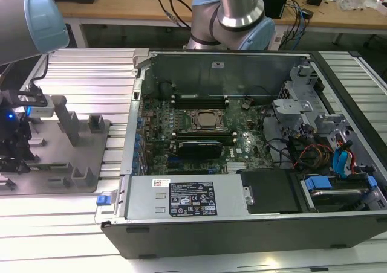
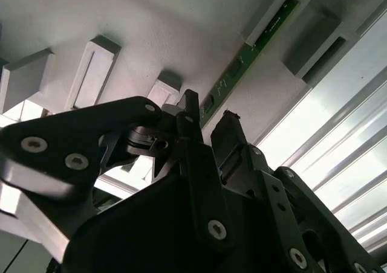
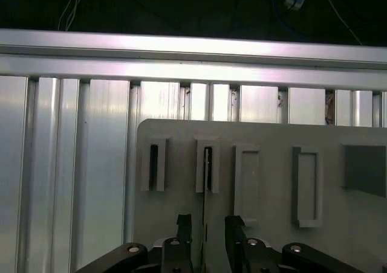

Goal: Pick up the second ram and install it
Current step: 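Pick up the second ram and move it above second insertion slot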

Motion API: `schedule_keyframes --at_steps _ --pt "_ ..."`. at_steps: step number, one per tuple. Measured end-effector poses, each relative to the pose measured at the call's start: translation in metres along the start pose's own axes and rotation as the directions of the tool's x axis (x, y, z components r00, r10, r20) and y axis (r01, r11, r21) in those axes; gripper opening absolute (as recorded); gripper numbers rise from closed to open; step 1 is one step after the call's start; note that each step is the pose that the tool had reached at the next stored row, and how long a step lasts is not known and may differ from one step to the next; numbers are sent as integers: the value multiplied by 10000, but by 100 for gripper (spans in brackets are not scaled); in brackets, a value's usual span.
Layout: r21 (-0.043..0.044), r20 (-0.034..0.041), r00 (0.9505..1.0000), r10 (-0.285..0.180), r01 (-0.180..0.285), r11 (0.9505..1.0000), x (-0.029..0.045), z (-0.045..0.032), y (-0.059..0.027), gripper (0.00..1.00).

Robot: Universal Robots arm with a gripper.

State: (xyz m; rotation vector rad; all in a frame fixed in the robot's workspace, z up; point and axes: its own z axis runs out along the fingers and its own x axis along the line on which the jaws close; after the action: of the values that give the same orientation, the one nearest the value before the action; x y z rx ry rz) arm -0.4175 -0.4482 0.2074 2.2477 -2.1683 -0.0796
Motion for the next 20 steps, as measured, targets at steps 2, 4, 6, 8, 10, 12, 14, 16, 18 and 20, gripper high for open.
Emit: schedule_keyframes --at_steps 2,4,6,8,10,12,14,16,18,20 --pt "0 0 10000 0 0 10000 0 -1 0 33" --pt "0 0 10000 0 0 10000 0 -1 0 25" --pt "0 0 10000 1 -1 10000 0 -2 0 16" --pt "-2 -2 10000 1 -1 10000 1 -4 1 16" --pt "-1 -1 10000 0 0 10000 17 -3 1 16" --pt "1 0 10000 1 -1 10000 21 -2 1 16" --pt "-1 -1 10000 1 -1 10000 22 2 -1 16" --pt "3 2 10000 0 0 10000 22 2 -1 16" --pt "0 0 10000 0 0 10000 22 -1 -1 16" --pt "0 0 10000 0 0 10000 22 -1 -1 16"
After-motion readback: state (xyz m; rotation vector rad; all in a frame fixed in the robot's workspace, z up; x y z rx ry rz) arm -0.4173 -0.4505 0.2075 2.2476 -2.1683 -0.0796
